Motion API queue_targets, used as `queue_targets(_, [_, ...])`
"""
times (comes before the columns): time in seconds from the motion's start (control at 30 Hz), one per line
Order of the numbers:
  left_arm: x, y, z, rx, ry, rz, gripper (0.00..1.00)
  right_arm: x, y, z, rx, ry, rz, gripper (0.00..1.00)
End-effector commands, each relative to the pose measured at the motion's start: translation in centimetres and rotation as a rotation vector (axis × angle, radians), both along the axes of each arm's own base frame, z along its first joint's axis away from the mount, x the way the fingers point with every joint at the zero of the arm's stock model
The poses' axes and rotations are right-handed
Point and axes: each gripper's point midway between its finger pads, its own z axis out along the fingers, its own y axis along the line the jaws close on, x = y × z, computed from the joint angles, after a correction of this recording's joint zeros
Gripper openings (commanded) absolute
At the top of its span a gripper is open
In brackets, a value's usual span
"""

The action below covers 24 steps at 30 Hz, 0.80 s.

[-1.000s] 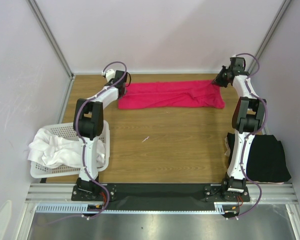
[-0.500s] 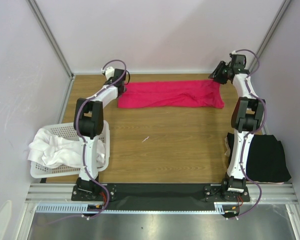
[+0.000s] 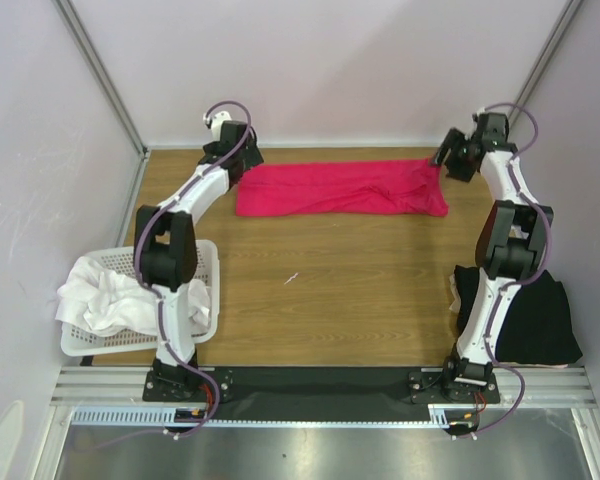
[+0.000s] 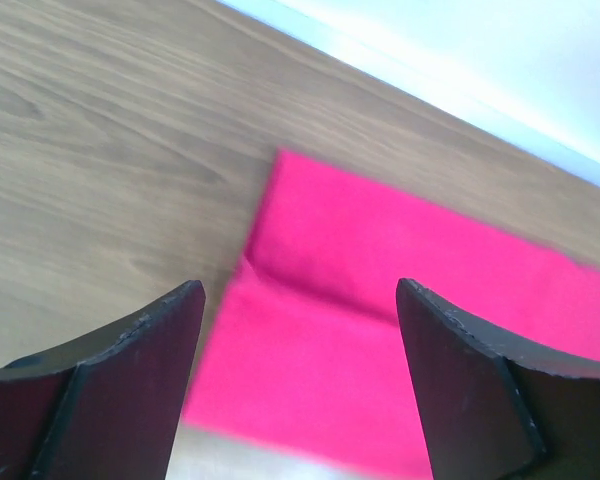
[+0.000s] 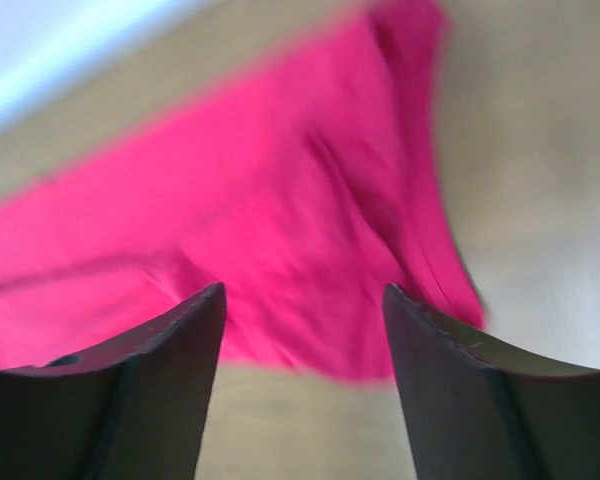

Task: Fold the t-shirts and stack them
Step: Fold the tshirt

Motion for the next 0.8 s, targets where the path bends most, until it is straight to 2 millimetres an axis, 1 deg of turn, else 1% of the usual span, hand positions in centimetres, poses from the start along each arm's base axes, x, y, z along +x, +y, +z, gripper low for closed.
queue_targets(0.0, [-3.8,-2.7,0.8,-0.064,0.044,-0.117,0.84,-4.0,-1.8,-0.6,-0.056,0.061,-0.037,0.68])
queue_targets(0.03, [-4.8,-2.6,1.0,-0.078,0.056,-0.113,0.84,-5.6,-1.8,-1.8,-0.068,0.1,-0.035,0.67])
queue_targets(0.07, [-5.6,-2.6,0.2,-0.091,0.076,-0.115,0.84,-6.3,-1.9,-2.1,-0.079,0.111,-0.034,0.65])
queue_targets(0.1, [-7.0,-2.3,-1.5,-0.095,0.117,-0.104,0.84,-6.7,-2.2,-2.7,-0.106,0.118,-0.035,0.63])
queue_targets(0.13, [-7.4,-2.3,-1.3,-0.102,0.109,-0.105,0.84,-7.7,-2.2,-3.9,-0.113,0.151,-0.031,0.62])
queue_targets(0.17, [-7.9,-2.4,-1.9,-0.107,0.122,-0.118,0.84,-8.0,-2.3,-3.9,-0.122,0.151,-0.029,0.59])
queue_targets(0.2, [-8.6,-2.3,-2.7,-0.101,0.148,-0.123,0.84,-8.3,-2.5,-4.3,-0.139,0.16,-0.025,0.58])
queue_targets(0.23, [-8.7,-2.2,-2.9,-0.1,0.158,-0.126,0.84,-8.4,-2.6,-4.6,-0.147,0.17,-0.023,0.57])
queue_targets(0.33, [-8.8,-2.3,-3.7,-0.1,0.19,-0.156,0.82,-8.4,-2.9,-5.5,-0.177,0.188,0.012,0.52])
queue_targets(0.4, [-8.6,-2.0,-4.2,-0.102,0.205,-0.157,0.81,-7.9,-2.8,-5.3,-0.187,0.172,0.047,0.5])
queue_targets(0.53, [-8.2,-1.2,-5.0,-0.112,0.224,-0.153,0.78,-7.6,-2.9,-4.5,-0.261,0.122,0.127,0.49])
queue_targets(0.63, [-8.0,-0.4,-6.0,-0.121,0.254,-0.154,0.77,-7.7,-2.8,-4.7,-0.324,0.123,0.178,0.47])
queue_targets(0.67, [-8.0,-0.4,-6.0,-0.119,0.257,-0.159,0.77,-7.7,-2.9,-4.8,-0.36,0.126,0.193,0.47])
queue_targets(0.77, [-7.5,-0.1,-5.9,-0.111,0.255,-0.161,0.77,-7.4,-2.8,-5.4,-0.374,0.128,0.22,0.45])
